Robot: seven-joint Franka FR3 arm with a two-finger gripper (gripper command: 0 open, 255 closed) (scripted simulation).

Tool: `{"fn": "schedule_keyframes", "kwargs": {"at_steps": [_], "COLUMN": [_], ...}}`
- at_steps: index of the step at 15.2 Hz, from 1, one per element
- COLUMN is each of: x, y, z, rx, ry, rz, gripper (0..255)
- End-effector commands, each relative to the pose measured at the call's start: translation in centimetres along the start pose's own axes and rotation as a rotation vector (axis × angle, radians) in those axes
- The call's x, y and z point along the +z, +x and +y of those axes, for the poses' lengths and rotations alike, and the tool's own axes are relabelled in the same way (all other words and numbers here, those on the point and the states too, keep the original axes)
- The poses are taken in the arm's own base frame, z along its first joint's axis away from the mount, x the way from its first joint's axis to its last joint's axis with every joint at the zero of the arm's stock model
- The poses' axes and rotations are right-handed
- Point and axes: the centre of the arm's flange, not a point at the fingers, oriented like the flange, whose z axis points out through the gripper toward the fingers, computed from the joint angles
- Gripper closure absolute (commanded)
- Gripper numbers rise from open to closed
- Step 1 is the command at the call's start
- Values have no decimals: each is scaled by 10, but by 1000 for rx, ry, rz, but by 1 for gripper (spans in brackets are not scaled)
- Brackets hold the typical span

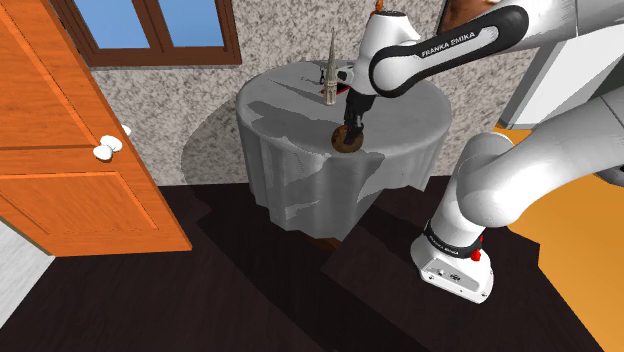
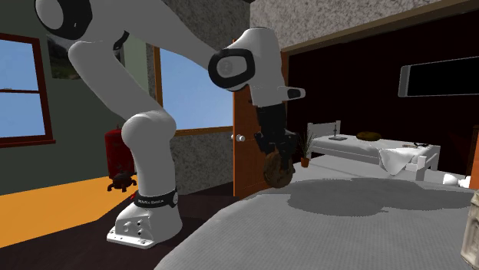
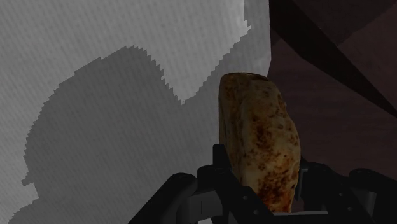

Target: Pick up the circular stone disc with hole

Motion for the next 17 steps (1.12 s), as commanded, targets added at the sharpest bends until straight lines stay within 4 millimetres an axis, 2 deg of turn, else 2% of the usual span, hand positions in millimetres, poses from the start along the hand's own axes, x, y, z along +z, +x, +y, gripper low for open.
{"fn": "schedule_keyframes", "kwargs": {"at_steps": [1,16,17], "x": [0,-78,-79], "y": [1,15,15], "z": [0,6,6], "rx": [0,0,0], "ry": [1,1,1], "rz": [-2,-2,-2], "gripper": [255,255,255]}}
